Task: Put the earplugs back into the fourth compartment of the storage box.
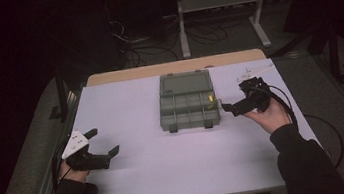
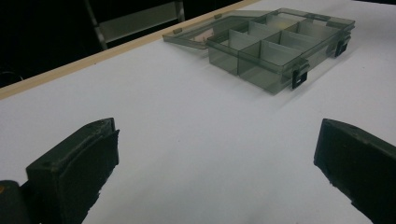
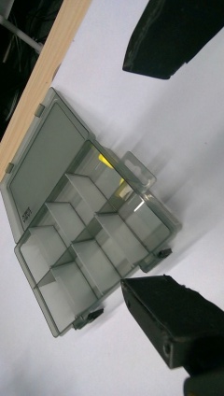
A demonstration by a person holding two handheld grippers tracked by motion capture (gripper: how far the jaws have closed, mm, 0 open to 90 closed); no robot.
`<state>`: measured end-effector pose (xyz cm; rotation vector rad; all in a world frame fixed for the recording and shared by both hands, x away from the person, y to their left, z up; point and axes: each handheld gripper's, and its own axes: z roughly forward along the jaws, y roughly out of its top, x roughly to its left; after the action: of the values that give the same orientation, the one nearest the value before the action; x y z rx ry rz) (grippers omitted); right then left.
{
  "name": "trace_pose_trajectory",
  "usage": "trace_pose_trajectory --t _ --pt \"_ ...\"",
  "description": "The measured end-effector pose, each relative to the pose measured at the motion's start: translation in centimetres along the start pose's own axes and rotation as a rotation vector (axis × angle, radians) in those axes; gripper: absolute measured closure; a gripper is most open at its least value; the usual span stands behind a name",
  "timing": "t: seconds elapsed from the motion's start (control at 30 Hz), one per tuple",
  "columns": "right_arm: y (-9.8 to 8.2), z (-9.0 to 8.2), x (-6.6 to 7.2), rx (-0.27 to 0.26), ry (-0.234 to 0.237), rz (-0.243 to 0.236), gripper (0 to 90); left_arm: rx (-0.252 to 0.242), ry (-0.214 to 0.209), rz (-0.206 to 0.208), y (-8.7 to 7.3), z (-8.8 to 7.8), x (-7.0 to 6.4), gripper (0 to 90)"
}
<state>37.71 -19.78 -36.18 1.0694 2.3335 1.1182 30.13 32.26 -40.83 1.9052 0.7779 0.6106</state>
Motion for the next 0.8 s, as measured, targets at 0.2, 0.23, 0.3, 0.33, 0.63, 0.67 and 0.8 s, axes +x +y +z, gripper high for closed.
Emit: trace_pose_trajectory --t 0.2,0.23,0.3,0.33,0.63,0.67,0.8 --pt "-1.1 -0.7 0.3 -0.021 -0.007 0.01 0.0 0.002 -0.001 0.002 0.0 0.0 0.0 0.0" --pt "-1.2 -0.8 0.3 -0.028 -0.009 0.012 0.0 0.001 -0.001 0.001 0.0 0.0 0.0 0.0" --pt "-1.6 -1.2 0.5 -0.047 -0.018 0.004 0.0 0.001 0.0 0.002 0.0 0.0 0.0 0.0" --pt "-1.8 -1.4 0.5 -0.056 -0.02 0.004 0.0 0.001 0.0 0.001 0.0 0.0 0.0 0.0" --pt "-5.4 -2.8 0.0 -0.137 -0.03 0.06 0.0 0.001 0.0 0.002 0.0 0.0 0.0 0.0" --pt "-5.8 -2.9 0.0 -0.141 -0.032 0.064 0.0 0.001 0.0 0.002 0.0 0.0 0.0 0.0" --pt "-7.2 -3.6 0.2 -0.163 -0.043 0.061 0.0 0.001 -0.001 0.002 0.0 0.0 0.0 0.0"
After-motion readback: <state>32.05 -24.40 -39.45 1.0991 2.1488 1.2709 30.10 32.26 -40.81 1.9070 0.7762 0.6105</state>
